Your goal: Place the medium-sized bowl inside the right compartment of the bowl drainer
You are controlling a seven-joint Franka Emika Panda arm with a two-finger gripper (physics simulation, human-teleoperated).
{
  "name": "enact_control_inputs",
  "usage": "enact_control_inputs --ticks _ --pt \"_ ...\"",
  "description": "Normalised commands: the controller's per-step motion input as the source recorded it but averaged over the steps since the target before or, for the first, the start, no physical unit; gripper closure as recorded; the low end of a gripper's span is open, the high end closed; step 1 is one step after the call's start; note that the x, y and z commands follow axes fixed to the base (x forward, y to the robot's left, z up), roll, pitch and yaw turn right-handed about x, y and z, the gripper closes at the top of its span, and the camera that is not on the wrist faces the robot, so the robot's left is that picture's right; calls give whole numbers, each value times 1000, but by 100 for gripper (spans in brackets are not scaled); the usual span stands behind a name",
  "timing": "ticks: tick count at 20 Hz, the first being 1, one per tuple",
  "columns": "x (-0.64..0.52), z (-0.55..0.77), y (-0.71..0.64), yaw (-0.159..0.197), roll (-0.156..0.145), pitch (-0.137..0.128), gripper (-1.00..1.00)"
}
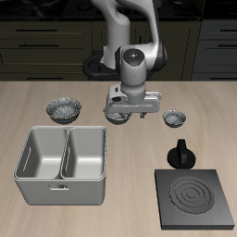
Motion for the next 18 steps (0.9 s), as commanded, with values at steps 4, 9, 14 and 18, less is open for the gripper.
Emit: enact_control_inputs --ticks 4,9,14,18 --pt "5 105 -173 -18 -11 -6 100" --pt "29 192 -164 -22 -28 -21 100" --pt "59 259 -99 -10 0 -18 100" --pt "92 452 -182 -12 -4 -19 100"
